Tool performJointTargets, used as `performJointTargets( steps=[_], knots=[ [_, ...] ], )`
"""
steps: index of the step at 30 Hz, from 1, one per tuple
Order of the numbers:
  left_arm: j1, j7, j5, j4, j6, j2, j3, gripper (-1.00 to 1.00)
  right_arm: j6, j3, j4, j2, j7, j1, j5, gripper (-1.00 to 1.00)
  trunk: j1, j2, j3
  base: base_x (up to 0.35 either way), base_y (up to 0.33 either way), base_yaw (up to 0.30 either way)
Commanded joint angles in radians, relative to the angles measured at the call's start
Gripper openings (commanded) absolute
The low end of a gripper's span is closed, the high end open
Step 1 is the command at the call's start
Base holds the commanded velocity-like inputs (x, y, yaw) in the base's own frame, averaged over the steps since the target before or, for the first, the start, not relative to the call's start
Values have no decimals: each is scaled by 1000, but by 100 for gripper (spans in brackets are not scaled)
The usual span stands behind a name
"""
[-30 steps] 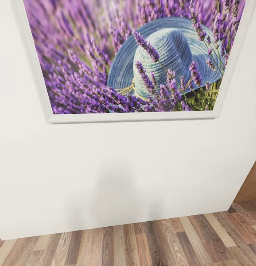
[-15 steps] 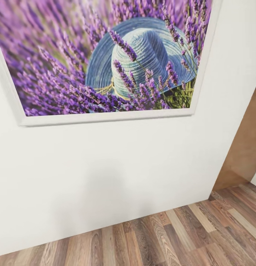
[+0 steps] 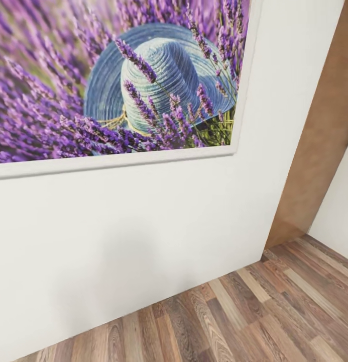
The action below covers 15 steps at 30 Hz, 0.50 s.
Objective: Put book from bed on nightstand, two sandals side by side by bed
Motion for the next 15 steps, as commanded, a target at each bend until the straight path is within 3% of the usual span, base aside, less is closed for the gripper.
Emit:
performJointTargets(
  steps=[1, 15],
  knots=[
    [0, -1, -1, 0, 0, 0, -1, 100, 0, 0, 1, 0, 1, 0, 1, 100, 0, 0, -1, 0, 0, -263],
    [0, 0, -2, 0, -4, 0, -1, 100, 0, -1, 3, -1, 1, 0, 1, 100, 0, 0, -1, 0, 0, -269]
  ],
)
